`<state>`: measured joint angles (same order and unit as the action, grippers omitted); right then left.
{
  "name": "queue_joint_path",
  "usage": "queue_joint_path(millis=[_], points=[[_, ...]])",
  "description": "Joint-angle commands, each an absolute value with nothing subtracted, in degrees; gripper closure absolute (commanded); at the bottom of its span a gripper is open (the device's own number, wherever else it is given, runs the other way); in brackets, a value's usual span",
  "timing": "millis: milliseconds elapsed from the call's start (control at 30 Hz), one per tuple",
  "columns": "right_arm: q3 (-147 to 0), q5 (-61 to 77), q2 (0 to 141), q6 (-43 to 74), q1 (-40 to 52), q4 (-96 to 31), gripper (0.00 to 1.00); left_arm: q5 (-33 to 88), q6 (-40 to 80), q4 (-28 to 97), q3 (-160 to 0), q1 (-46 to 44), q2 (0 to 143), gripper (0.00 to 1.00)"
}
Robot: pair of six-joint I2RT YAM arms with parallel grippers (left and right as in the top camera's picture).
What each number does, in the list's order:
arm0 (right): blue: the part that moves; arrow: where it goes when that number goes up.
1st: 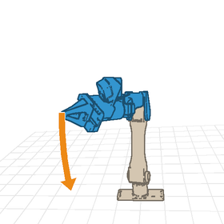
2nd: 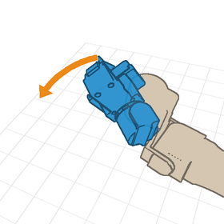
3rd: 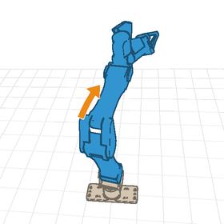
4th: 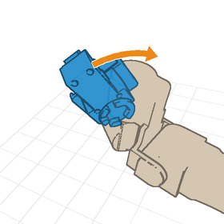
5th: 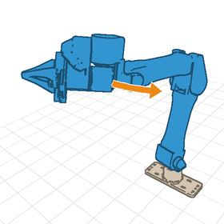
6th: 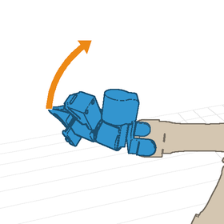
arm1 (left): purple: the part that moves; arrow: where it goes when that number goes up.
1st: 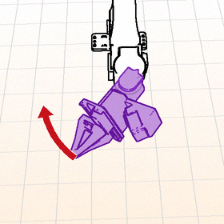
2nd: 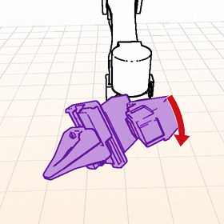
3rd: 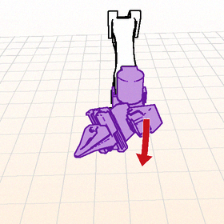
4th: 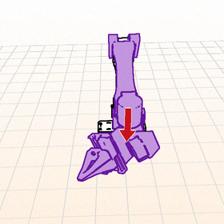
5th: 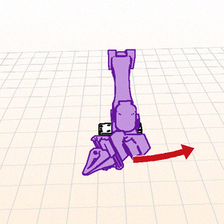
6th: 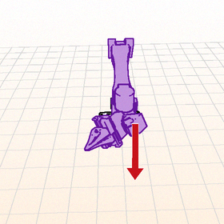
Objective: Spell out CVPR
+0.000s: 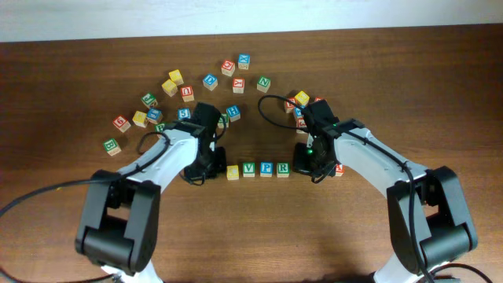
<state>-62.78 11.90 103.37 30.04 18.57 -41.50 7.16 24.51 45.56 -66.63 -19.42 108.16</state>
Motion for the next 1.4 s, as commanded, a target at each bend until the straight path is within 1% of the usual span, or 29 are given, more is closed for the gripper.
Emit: queue_joint_path(millis=[0, 100, 333, 700, 867, 967, 1233, 1367], points=[[-62.2, 11.5, 103.7, 30.5, 19.4, -41.5, 0.96, 12.0, 24.8, 44.7, -66.0, -19.5, 111.7, 1.00], [-62.2, 11.4, 104.4, 30.6, 21.2, -41.0, 0.96, 15.8, 24.1, 44.1, -66.0, -19.5, 112.6, 1.00], [-62.2, 13.6, 107.6, 32.0, 21.8, -38.5, 0.96, 15.7, 23.9, 41.5, -66.0, -22.1, 112.6, 1.00], [-62.2, 13.8, 107.6, 32.0, 21.8, -34.5, 0.96, 15.7, 23.9, 39.5, -66.0, -22.1, 112.6, 1.00], [-62.3, 17.4, 107.6, 32.3, 21.8, -31.8, 0.96, 15.7, 23.9, 39.7, -66.0, -22.1, 112.6, 1.00], [-62.2, 17.7, 107.6, 34.9, 21.8, -31.9, 0.96, 15.7, 23.9, 40.3, -66.0, -22.1, 112.6, 1.00], [-62.2, 19.9, 107.6, 35.0, 21.8, -32.2, 0.96, 15.7, 21.5, 41.2, -66.0, -22.1, 112.6, 1.00], [-62.3, 17.3, 107.6, 35.0, 21.7, -33.7, 0.96, 12.0, 20.7, 41.2, -66.3, -21.8, 112.6, 1.00]])
